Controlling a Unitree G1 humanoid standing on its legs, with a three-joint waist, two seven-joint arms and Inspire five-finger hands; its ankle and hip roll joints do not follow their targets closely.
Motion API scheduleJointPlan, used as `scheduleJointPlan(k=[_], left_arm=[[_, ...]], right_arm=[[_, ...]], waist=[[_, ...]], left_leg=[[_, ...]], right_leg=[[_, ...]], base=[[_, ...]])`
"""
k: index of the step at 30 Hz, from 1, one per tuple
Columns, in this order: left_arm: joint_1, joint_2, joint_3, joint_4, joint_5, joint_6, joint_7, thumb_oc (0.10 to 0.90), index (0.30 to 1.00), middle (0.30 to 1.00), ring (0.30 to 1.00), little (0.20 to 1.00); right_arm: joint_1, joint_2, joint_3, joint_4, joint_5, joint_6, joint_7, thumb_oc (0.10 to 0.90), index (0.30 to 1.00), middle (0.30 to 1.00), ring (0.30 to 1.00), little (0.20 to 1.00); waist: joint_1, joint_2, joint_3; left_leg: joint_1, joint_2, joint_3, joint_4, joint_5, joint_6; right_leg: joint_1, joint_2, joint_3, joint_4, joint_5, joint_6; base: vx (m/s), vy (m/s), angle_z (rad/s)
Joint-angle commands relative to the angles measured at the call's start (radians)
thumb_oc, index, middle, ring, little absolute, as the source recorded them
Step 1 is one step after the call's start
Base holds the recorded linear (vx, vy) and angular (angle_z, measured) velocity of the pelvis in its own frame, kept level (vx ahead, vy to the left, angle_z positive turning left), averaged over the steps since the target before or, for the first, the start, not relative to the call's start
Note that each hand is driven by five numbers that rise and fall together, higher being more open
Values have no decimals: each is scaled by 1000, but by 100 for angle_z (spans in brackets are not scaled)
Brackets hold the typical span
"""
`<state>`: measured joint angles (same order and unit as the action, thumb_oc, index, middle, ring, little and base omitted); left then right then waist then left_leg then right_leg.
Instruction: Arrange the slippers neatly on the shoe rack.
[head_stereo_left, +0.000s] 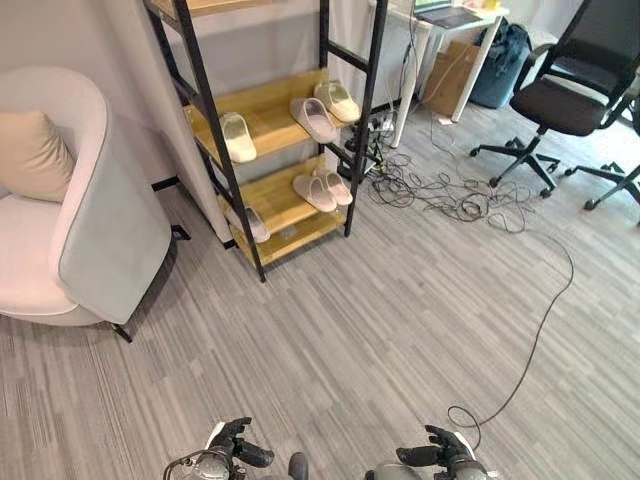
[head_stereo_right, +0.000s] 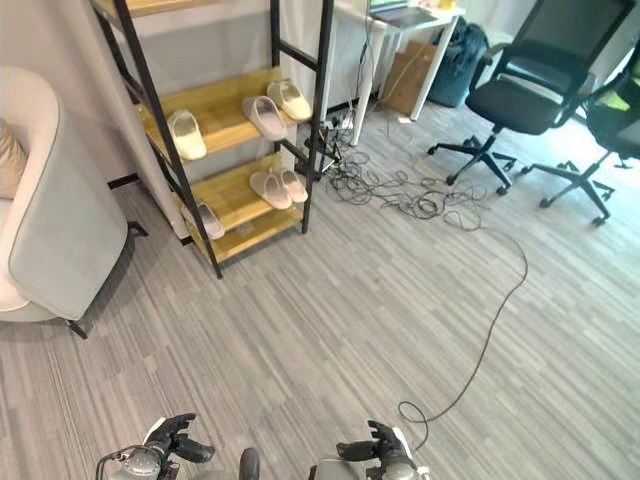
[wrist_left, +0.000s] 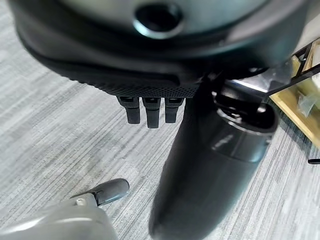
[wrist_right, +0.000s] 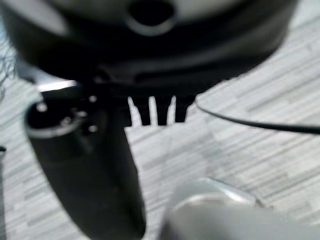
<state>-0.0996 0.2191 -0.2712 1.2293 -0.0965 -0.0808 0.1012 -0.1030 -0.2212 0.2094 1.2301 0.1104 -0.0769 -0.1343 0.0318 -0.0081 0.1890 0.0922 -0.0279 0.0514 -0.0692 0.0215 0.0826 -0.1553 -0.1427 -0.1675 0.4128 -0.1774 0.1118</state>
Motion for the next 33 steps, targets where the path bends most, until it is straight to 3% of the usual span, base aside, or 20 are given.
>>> scheduleJointPlan(k=[1, 4, 7, 9, 11, 12, 15, 18, 19, 20, 21, 23, 28, 31, 32, 33], left_arm=[[-3, -4, -4, 12, 10, -27, 14, 800, 900, 900, 900, 900], [-2, -5, 0, 24, 25, -31, 16, 800, 900, 900, 900, 900], [2, -12, -2, 27, 29, -28, 19, 800, 900, 900, 900, 900], [0, -19, -6, 23, 26, -29, 17, 800, 900, 900, 900, 900], [-15, -22, -18, 13, 24, -29, 15, 800, 900, 900, 900, 900], [-30, -22, -31, -13, 16, -29, 16, 800, 900, 900, 900, 900], [-35, -21, -34, -19, 7, -29, 20, 800, 900, 900, 900, 900], [-35, -21, -39, -10, 7, -29, 21, 800, 900, 900, 900, 900], [-31, -23, -38, -4, 11, -29, 18, 800, 900, 900, 900, 900], [-28, -23, -38, -2, 15, -28, 15, 800, 900, 900, 900, 900], [-17, -22, -35, 3, 22, -25, 11, 800, 900, 900, 900, 900], [-8, -20, -30, 5, 23, -27, 11, 800, 900, 900, 900, 900], [17, -17, -6, 19, 19, -22, 7, 800, 900, 900, 900, 900], [12, -4, 0, 22, 22, -17, 0, 800, 900, 900, 900, 900], [12, -5, 0, 23, 22, -17, 0, 800, 900, 900, 900, 900], [1, 6, -5, 8, 23, -17, 1, 800, 900, 900, 900, 900]], right_arm=[[16, -63, 31, -12, -17, 7, -15, 800, 900, 900, 900, 900], [30, -67, 34, -7, -27, 9, -12, 800, 900, 900, 900, 900], [47, -65, 36, -4, -31, 6, -11, 800, 900, 900, 900, 900], [43, -67, 39, 5, -25, -1, -12, 800, 900, 900, 900, 900], [31, -69, 42, 2, -13, -8, -17, 800, 900, 900, 900, 900], [20, -76, 47, -5, 2, -10, -24, 800, 900, 900, 900, 900], [13, -82, 47, -6, 11, -9, -27, 800, 900, 900, 900, 900], [13, -85, 50, -11, 21, -11, -29, 800, 900, 900, 900, 900], [18, -86, 50, -9, 18, -12, -27, 800, 900, 900, 900, 900], [20, -86, 49, -6, 17, -12, -29, 800, 900, 900, 900, 900], [25, -85, 49, -5, 16, -10, -29, 800, 900, 900, 900, 900], [27, -80, 52, 0, 11, -7, -31, 800, 900, 900, 900, 900], [36, -61, 60, 5, -15, -2, -27, 800, 900, 900, 900, 900], [31, -46, 58, 2, -28, -2, -13, 800, 900, 900, 900, 900], [31, -46, 58, 2, -28, -2, -13, 800, 900, 900, 900, 900], [22, -48, 57, -9, -30, -1, -7, 800, 900, 900, 900, 900]], waist=[[-18, 20, 4], [-30, 12, -2], [-38, 9, -26], [-37, 13, -29], [-33, 9, -11], [-17, -6, 17], [-3, -18, 32], [16, -28, 36], [20, -25, 29], [24, -18, 24], [36, 0, 17], [50, 7, 18], [75, -12, -16], [86, -34, -33], [86, -33, -36], [58, -9, -20]], left_leg=[[0, -8, -113, 64, -131, -50], [50, 1, -129, 39, -156, -70], [72, 30, -134, 55, -184, -91], [37, 47, -141, 158, -147, -120], [-45, 66, -119, 329, -67, -159], [-133, 89, -82, 494, -21, -161], [-187, 101, -57, 564, -15, -153], [-269, 63, -29, 496, -54, -138], [-273, 44, -9, 367, -66, -131], [-288, 37, -1, 307, -48, -130], [-298, 28, 13, 182, 24, -132], [-327, 20, 31, 146, 71, -140], [-297, -8, 3, 151, 40, -101], [-239, -27, 10, 134, -6, -63], [-243, -25, 10, 134, -5, -64], [-179, -20, -3, 113, -31, -35]], right_leg=[[-24, 27, 12, -258, 196, 11], [-19, 27, 19, -354, 233, 24], [-6, 51, 26, -345, 231, -3], [32, 72, 17, -370, 218, -25], [81, 81, 11, -396, 202, -48], [128, 80, 0, -417, 183, -73], [168, 87, 1, -435, 168, -86], [214, 89, 3, -455, 143, -83], [235, 96, 3, -469, 130, -73], [248, 107, 5, -474, 123, -71], [282, 134, 16, -482, 103, -69], [314, 153, 33, -477, 83, -71], [342, 145, 57, -430, 43, -62], [294, 111, 59, -247, 71, -5], [291, 113, 59, -248, 74, -5], [164, 87, 41, 6, 189, 56]], base=[[290, -129, 0], [299, -153, 1], [299, -184, 24], [231, -218, 30], [157, -237, 31], [94, -201, 8], [214, -178, -9], [231, -32, 3], [371, 10, 4], [491, 59, 6], [408, 60, 14], [316, 60, 22], [273, 97, -28], [290, 146, -29], [211, 203, -12], [147, 172, -15]])
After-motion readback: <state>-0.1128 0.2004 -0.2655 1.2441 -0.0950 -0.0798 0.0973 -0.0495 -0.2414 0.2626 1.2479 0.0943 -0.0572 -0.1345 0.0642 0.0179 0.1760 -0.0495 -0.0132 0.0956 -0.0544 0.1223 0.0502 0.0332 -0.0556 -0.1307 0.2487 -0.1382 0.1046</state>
